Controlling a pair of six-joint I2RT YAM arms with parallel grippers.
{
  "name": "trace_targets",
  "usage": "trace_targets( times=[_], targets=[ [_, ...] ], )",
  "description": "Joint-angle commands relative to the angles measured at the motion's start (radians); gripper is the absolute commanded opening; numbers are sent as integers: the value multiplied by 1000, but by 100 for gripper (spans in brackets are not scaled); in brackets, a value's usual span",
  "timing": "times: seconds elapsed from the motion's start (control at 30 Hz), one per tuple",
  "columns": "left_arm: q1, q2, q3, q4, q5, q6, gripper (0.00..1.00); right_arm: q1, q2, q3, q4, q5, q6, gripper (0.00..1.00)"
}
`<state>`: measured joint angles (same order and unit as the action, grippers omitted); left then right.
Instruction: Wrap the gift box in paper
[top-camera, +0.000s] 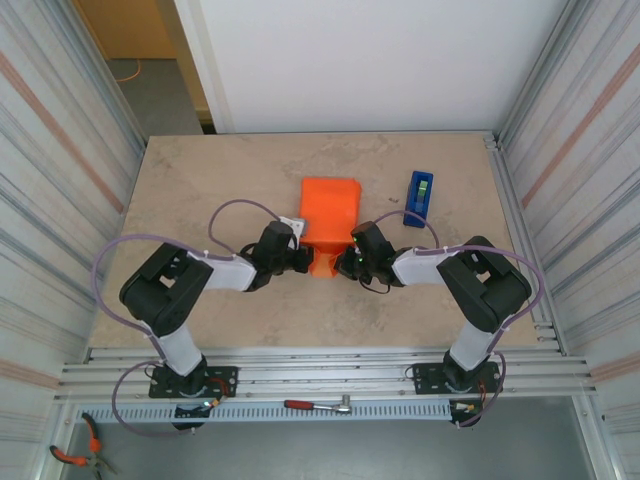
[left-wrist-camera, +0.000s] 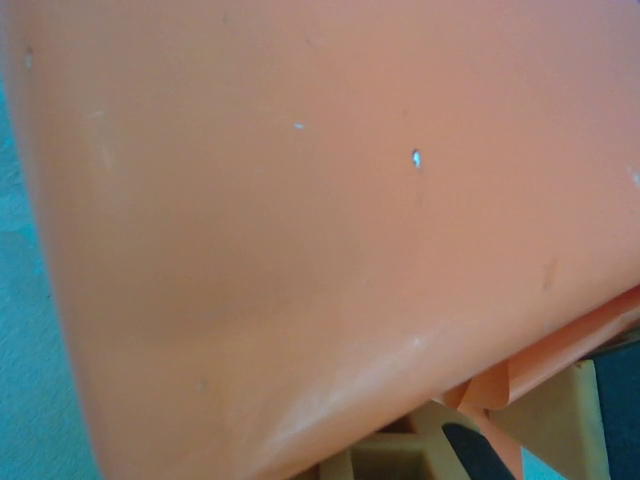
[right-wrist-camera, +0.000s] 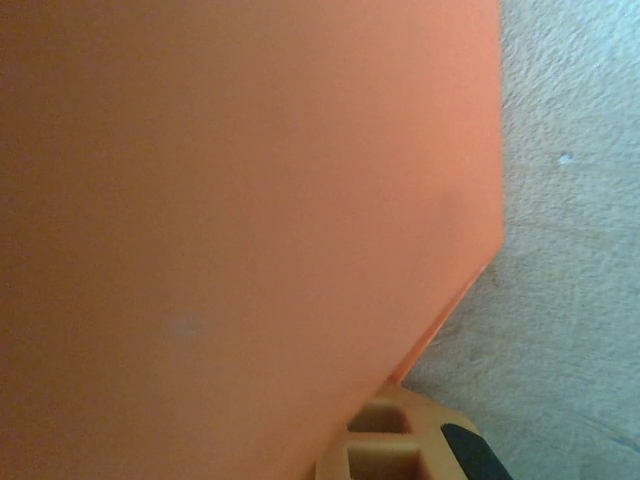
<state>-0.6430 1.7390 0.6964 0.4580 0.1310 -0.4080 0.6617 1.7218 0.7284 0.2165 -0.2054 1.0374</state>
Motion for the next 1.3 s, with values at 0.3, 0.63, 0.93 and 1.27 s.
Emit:
trace_targets(
  times=[0.3,0.63,0.93,1.27],
  targets=[
    [-28,40,-23,87,-2,10,3,11,-38,17,-62,-3,-16,0],
    [-27,-183,-37,-96,-12,-12,23,-8,-227,21,-197,14,-28,0],
    [-29,-167,-45,-123,7,-19,12,-34,-332,248,-528,91,-49,68],
    [-29,38,18,15,45,5,6,-90,-320,488,-636,66,-28,89]
  ],
)
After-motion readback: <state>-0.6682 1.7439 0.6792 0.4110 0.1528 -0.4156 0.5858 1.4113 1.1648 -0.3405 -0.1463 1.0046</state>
